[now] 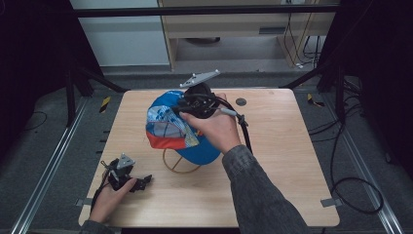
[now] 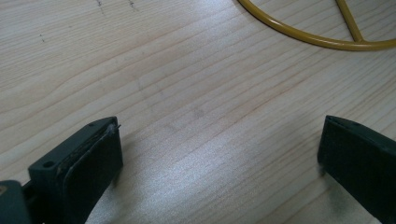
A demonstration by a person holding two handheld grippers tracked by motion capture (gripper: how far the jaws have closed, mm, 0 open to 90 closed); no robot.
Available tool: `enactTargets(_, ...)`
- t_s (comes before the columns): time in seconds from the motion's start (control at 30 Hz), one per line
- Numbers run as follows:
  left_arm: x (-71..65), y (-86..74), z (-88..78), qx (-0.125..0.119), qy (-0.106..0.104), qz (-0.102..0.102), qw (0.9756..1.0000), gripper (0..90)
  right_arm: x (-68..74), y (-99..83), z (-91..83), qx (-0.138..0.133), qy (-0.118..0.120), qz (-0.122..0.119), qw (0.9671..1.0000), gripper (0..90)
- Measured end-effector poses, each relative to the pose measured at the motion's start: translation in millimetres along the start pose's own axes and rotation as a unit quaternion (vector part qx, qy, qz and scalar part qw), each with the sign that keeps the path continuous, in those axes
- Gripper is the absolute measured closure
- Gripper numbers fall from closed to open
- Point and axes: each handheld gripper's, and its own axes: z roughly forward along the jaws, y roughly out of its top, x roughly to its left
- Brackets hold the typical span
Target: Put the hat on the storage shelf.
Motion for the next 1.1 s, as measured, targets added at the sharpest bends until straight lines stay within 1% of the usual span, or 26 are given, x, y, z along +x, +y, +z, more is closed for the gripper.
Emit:
enactTargets(0.17,0.0,0.0,0.1,0.0,0.0,0.0,1.0,0.0,-1.7,-3.6,-0.9,0.0,-0.005,0.005,1.0,61.1)
enactTargets(0.37,-0.2,0.0,0.2,-0.001,-0.001,-0.002,1.0,0.0,-3.1,-8.8,-7.6,-0.002,-0.01,0.007,0.9999,51.9)
enactTargets(0.47,-0.1,0.0,0.3,-0.002,0.0,-0.001,1.0,0.0,-2.2,-10.3,-12.0,-0.002,-0.016,0.004,0.9999,46.4)
enactTargets(0.53,-0.1,0.0,0.4,-0.002,0.0,-0.001,1.0,0.0,-1.0,-10.9,-14.8,-0.007,-0.016,0.002,0.9998,43.1)
enactTargets(0.63,-0.1,-0.1,0.4,-0.002,0.0,-0.001,1.0,0.0,0.9,-11.6,-17.2,-0.008,-0.018,-0.002,0.9998,38.5)
enactTargets(0.73,-0.2,-0.1,0.4,-0.003,0.001,-0.001,1.0,0.0,1.7,-12.7,-18.5,-0.006,-0.02,-0.004,0.9998,35.4)
enactTargets(1.1,-0.1,-0.1,0.4,-0.002,0.0,-0.001,1.0,0.0,0.1,-18.1,-23.9,-0.007,-0.03,0.003,0.9995,23.3)
